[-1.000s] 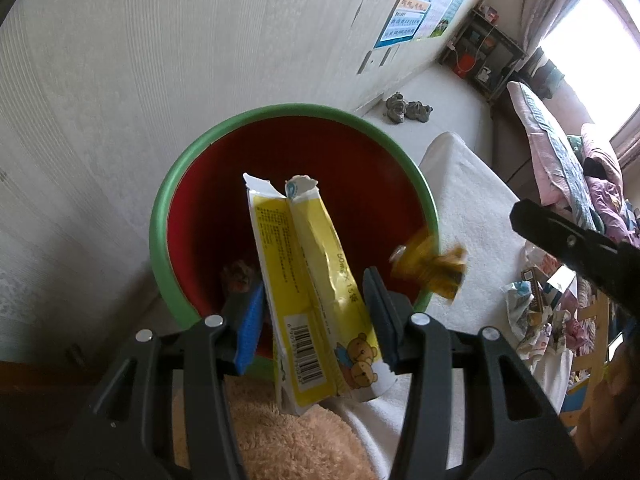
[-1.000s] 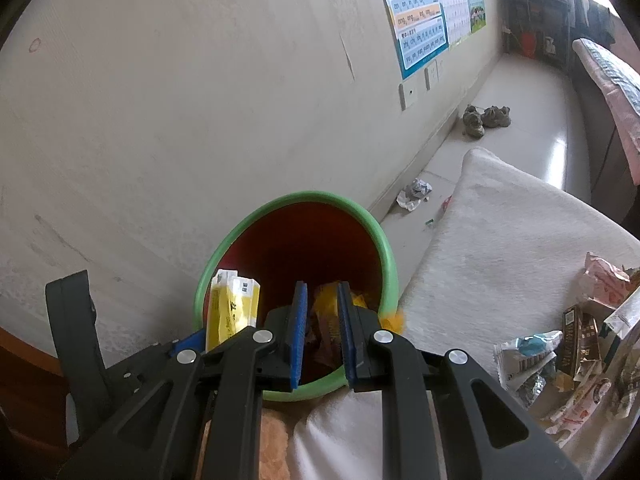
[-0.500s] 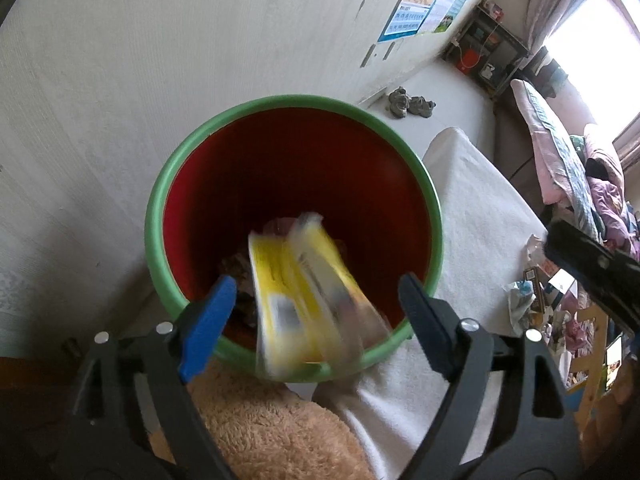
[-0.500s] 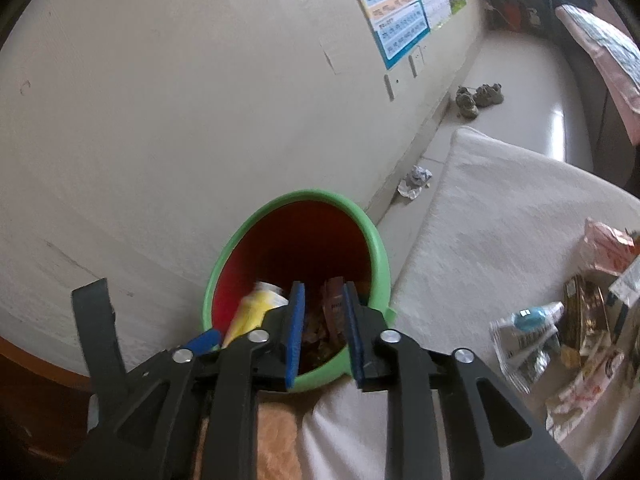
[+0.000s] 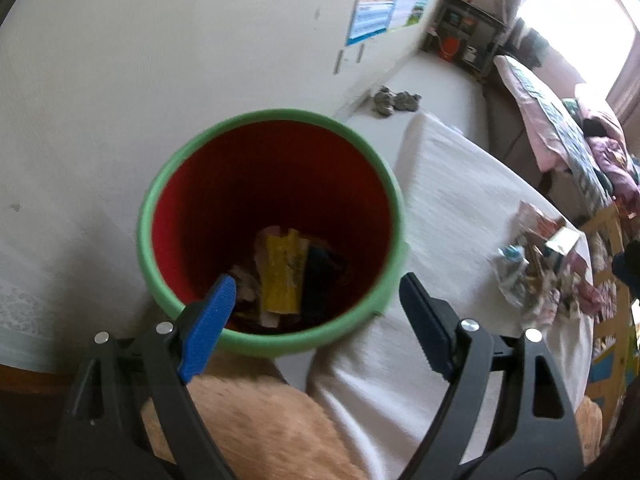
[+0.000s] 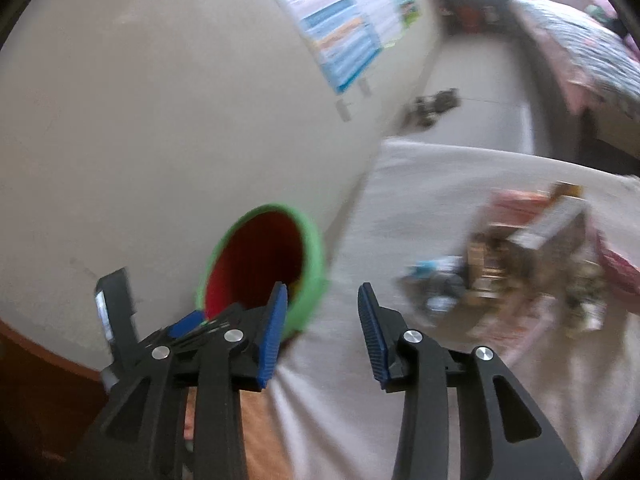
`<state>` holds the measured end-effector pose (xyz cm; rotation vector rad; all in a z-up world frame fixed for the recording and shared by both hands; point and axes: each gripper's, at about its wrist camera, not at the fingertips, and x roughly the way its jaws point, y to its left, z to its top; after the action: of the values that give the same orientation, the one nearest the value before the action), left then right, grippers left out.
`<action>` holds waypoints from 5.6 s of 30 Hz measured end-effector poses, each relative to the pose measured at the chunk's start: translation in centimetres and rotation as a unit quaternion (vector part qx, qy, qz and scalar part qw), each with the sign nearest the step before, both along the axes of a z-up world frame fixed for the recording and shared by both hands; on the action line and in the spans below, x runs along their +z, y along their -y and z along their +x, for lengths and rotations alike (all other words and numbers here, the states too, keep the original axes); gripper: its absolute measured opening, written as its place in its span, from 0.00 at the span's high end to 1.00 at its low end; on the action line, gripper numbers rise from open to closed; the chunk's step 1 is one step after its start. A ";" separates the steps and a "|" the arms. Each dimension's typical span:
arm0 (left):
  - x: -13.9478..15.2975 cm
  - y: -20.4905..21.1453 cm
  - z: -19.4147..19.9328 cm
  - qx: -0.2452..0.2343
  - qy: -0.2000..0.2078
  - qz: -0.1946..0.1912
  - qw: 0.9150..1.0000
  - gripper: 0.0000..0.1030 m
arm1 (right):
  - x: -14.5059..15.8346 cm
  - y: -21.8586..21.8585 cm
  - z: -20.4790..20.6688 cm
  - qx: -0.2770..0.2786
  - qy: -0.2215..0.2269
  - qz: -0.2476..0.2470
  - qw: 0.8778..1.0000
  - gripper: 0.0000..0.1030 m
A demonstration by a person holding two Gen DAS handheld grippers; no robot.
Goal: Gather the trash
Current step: 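Move both open grippers back over the trash pile on the table, then grasp the pink foil wrapper with the right gripper while the left grasps the white paper wrapper, then lift both held wrappers and carry them over the bin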
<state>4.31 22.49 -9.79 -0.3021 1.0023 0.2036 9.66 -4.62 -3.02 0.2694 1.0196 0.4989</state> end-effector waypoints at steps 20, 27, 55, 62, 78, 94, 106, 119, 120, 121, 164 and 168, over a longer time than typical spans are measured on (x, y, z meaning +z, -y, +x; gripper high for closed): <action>-0.2 15.8 1.0 -0.175 -0.019 -0.014 0.984 0.21 | -4.1 23.7 -0.3 -0.251 -0.022 -0.101 0.963 0.55; -0.1 19.5 0.7 -0.207 -0.027 0.004 0.978 0.21 | -9.2 24.1 5.2 -0.171 -0.066 -0.199 0.963 0.47; -4.1 28.7 7.2 -0.300 -0.071 0.096 0.947 0.21 | -10.8 24.7 -4.8 -0.173 -0.099 -0.057 0.978 0.81; -6.6 28.6 9.1 -0.277 -0.120 0.063 0.951 0.21 | -11.0 24.8 -4.8 -0.176 -0.098 -0.046 0.978 0.80; -6.5 26.5 6.6 -0.239 -0.136 -0.011 0.961 0.56 | -11.9 24.8 -4.6 -0.152 -0.101 -0.007 0.983 0.71; -6.4 27.4 6.0 -0.253 -0.124 0.006 0.960 0.29 | -11.8 25.4 -4.7 -0.166 -0.093 0.018 0.981 0.61; -7.0 27.4 5.4 -0.251 -0.132 -0.003 0.959 0.58 | -11.0 25.6 -4.9 -0.171 -0.073 0.011 0.982 0.81; -0.5 25.8 4.1 -0.243 -0.041 -0.009 0.969 0.58 | -6.0 24.3 -5.8 -0.167 0.001 0.054 0.984 0.81; 0.0 25.8 3.9 -0.243 -0.034 -0.007 0.969 0.58 | -5.6 24.1 -5.8 -0.165 0.004 0.058 0.985 0.81; 0.5 25.7 3.8 -0.243 -0.027 -0.005 0.970 0.58 | -5.2 23.7 -5.9 -0.161 0.005 0.063 0.985 0.81; 3.0 13.7 1.2 -0.107 0.017 0.004 0.994 0.58 | -0.6 10.9 -5.8 -0.041 0.021 0.058 0.997 0.81; 2.9 12.8 1.0 -0.097 0.018 0.001 0.995 0.58 | -0.5 10.1 -5.6 -0.035 0.021 0.052 0.998 0.81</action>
<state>5.35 9.67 -6.89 -0.2044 0.9889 0.0221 4.03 -14.76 -3.56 0.3835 0.9409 0.4930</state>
